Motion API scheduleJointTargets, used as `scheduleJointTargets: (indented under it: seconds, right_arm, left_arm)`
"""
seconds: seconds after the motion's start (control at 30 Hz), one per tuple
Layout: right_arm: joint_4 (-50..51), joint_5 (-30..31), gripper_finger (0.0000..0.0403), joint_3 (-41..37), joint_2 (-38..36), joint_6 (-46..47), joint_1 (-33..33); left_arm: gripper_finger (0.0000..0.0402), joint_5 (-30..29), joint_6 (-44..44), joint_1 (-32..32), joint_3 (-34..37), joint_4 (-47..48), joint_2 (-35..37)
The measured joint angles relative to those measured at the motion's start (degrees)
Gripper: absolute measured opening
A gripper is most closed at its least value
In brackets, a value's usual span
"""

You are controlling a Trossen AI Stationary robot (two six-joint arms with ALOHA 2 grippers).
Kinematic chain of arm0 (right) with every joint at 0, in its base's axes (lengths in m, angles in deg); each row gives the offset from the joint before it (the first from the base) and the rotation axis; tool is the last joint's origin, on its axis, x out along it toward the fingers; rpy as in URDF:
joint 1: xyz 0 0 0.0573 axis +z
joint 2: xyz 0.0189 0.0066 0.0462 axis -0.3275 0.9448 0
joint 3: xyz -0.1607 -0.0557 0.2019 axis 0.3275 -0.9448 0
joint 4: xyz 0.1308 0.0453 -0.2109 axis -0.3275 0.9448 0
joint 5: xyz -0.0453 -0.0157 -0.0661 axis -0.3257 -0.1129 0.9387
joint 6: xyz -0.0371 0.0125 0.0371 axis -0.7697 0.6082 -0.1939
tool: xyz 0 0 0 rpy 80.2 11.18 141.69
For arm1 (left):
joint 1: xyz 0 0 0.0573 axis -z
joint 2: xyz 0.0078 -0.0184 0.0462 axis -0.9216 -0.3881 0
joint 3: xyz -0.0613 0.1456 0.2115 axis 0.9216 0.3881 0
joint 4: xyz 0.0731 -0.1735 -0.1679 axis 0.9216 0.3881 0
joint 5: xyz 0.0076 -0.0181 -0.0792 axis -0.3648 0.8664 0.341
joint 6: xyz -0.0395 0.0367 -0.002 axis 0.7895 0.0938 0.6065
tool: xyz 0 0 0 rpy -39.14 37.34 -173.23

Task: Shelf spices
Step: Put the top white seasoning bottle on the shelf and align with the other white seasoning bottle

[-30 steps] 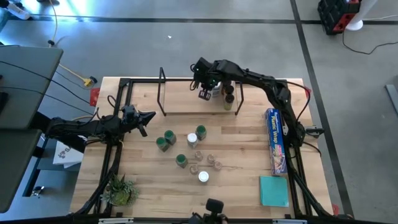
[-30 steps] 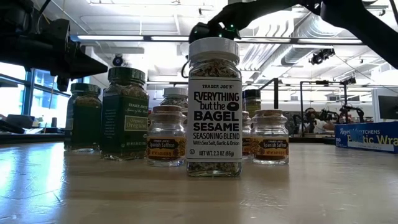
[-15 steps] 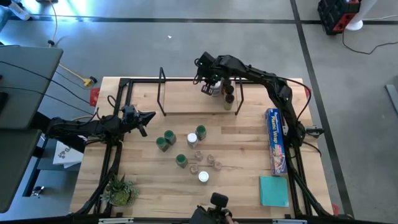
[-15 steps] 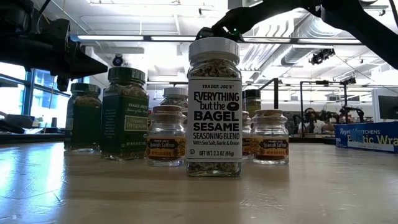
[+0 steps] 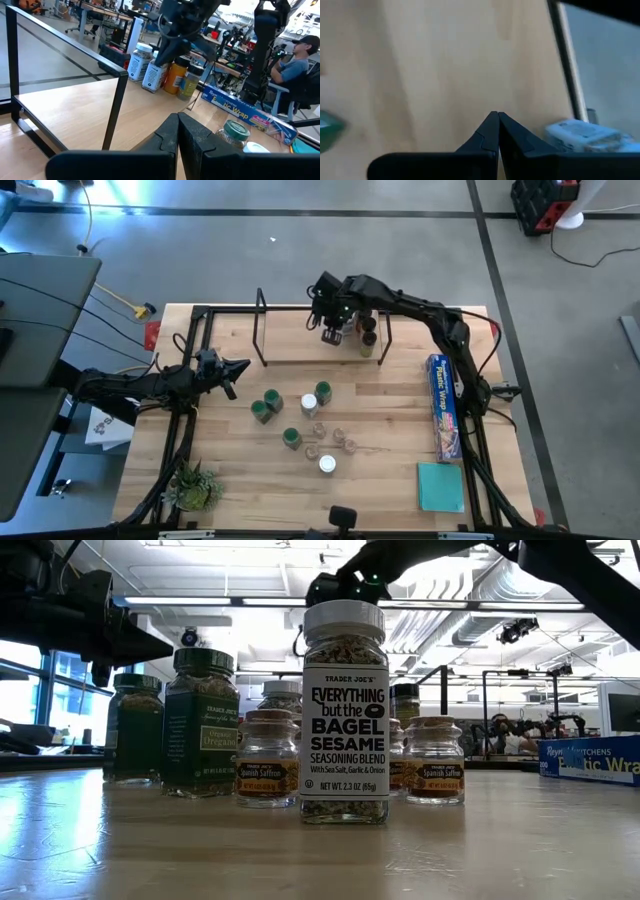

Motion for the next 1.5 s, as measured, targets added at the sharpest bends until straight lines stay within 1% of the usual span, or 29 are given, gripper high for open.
scheduleJointTargets:
  seconds: [0.1, 0.17, 0.53, 0.77, 0.93, 1.0, 1.03, 1.13, 1.23, 1.4, 1.5]
  right_arm:
    - [1.3, 4.7, 0.0, 0.0, 0.3, 1.6, -0.6]
    - [1.2, 5.5, 0.0, 0.0, 0.3, 2.5, -1.2]
    - [0.1, 5.5, 0.0, 0.0, 0.0, 2.5, -2.4]
    - [-1.1, 4.2, 0.0, 0.0, -5.1, 1.4, -1.0]
    - [1.8, 3.8, 0.0, 0.0, -8.9, 8.4, -3.4]
    - [5.0, 2.0, 0.0, 0.0, -9.7, 11.3, -4.9]
    - [6.6, 0.0, 0.0, 0.0, -9.9, 12.3, -5.9]
    - [10.3, -5.3, 0.0, 0.0, -9.3, 11.6, -8.1]
    - [9.8, -7.0, 0.0, 0.0, -8.7, 10.2, -9.5]
    - [9.7, -12.2, 0.0, 0.0, -8.0, 10.1, -10.7]
    - [9.6, -12.9, 0.0, 0.0, -7.2, 9.6, -10.7]
  left_arm:
    - [0.0005, 0.0, 0.0, 0.0, 0.0, 0.0, 0.0]
    - [0.0005, 0.0, 0.0, 0.0, 0.0, 0.0, 0.0]
    - [0.0005, 0.0, 0.0, 0.0, 0.0, 0.0, 0.0]
    - [0.0005, 0.0, 0.0, 0.0, 0.0, 0.0, 0.0]
    - [0.0005, 0.0, 0.0, 0.0, 0.0, 0.0, 0.0]
    - [0.0005, 0.0, 0.0, 0.0, 0.0, 0.0, 0.0]
    - [0.0005, 0.0, 0.0, 0.0, 0.0, 0.0, 0.0]
    - [0.0005, 0.0, 0.0, 0.0, 0.0, 0.0, 0.0]
    - [0.0005, 0.0, 0.0, 0.0, 0.0, 0.0, 0.0]
    - [0.0005, 0.0, 0.0, 0.0, 0.0, 0.0, 0.0]
    - [0.0005, 0.0, 0.0, 0.0, 0.0, 0.0, 0.0]
